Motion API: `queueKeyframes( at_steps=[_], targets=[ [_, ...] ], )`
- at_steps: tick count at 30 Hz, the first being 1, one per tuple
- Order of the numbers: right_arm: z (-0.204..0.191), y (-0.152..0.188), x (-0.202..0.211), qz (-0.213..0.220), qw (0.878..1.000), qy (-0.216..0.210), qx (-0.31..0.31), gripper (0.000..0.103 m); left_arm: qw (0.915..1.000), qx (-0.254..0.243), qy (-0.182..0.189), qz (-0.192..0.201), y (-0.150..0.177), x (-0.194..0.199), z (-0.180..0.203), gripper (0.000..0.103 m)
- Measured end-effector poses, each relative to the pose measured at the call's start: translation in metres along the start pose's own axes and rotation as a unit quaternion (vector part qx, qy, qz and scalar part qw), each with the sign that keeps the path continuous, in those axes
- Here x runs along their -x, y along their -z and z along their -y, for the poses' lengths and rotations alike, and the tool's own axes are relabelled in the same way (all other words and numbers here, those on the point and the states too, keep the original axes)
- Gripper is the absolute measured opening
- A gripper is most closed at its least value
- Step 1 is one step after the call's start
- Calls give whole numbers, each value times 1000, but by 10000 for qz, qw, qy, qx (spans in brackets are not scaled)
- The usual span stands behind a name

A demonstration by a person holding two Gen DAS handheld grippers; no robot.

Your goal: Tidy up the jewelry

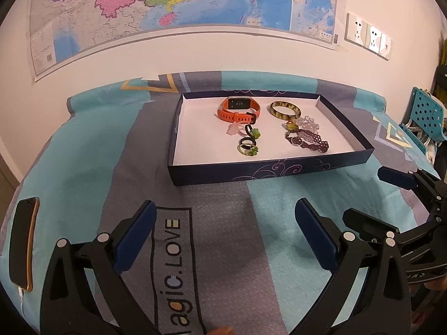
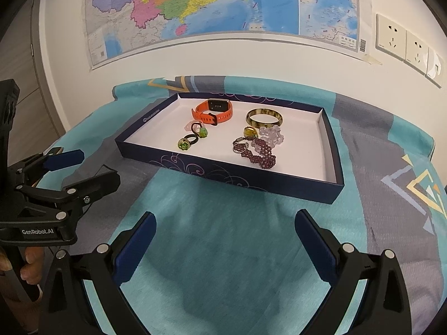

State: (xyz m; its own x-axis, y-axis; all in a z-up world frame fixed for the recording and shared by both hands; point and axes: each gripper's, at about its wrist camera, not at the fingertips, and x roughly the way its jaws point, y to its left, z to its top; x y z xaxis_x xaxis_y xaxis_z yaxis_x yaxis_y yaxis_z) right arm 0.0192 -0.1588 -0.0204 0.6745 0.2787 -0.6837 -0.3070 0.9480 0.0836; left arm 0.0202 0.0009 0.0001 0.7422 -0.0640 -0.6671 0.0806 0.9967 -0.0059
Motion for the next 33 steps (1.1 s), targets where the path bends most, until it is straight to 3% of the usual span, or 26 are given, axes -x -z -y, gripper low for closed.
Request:
queueKeyframes(
  at_steps=[33],
  targets=[
    [1, 3, 0, -65, 10000, -12, -60, 96, 10000, 14, 24, -28, 2, 0, 0, 98]
  ],
)
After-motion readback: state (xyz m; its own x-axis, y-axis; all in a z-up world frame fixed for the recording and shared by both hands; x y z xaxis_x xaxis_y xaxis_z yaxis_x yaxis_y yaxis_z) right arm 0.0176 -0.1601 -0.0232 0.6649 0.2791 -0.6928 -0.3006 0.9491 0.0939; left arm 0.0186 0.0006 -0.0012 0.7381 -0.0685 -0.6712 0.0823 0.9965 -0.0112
